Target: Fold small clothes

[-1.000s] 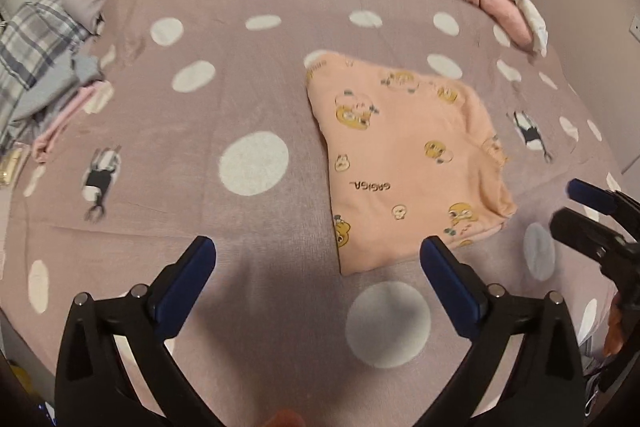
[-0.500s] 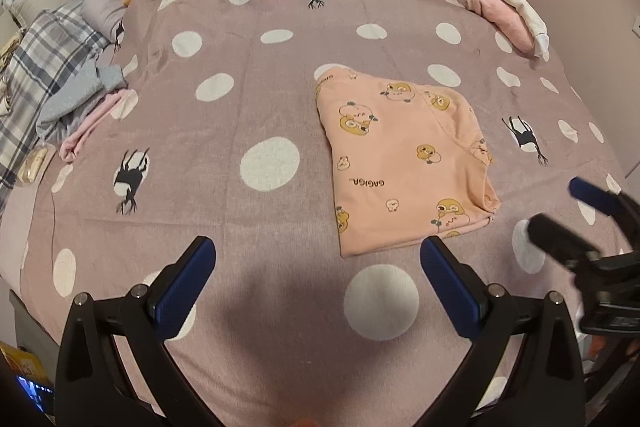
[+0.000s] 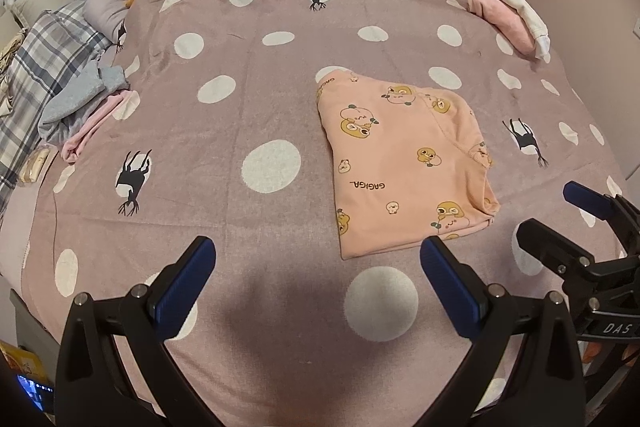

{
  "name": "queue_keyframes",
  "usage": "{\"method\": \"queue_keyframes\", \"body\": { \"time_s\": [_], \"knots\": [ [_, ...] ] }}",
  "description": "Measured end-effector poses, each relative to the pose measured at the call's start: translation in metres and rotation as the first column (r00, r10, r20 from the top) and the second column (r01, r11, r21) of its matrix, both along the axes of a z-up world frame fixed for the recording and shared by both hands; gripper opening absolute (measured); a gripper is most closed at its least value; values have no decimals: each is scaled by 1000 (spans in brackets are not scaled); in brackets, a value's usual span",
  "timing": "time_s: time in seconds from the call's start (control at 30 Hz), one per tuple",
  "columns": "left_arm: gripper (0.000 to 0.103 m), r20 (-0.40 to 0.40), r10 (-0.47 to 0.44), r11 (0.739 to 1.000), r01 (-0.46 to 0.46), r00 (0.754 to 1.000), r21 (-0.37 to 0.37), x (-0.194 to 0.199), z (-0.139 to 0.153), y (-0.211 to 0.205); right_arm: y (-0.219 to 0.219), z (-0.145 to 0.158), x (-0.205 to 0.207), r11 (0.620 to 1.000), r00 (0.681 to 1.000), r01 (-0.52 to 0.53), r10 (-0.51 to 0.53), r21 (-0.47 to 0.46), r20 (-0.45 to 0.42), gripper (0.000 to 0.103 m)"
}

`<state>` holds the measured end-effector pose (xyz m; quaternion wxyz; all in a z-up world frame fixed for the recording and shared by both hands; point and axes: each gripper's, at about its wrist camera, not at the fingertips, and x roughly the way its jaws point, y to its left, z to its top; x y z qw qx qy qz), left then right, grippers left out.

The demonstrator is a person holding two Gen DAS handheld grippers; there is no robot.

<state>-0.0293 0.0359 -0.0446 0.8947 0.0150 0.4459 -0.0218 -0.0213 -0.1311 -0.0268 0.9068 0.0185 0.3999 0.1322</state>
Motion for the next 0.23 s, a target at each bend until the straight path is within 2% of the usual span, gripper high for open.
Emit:
{"method": "queue_keyframes", "body": {
  "time_s": [0.23],
  "knots": [
    [102,7,6,1000,-6,1000,10,1,0,-1,1,3,0,1000,1000,-4,4,5,2,102]
  ]
}}
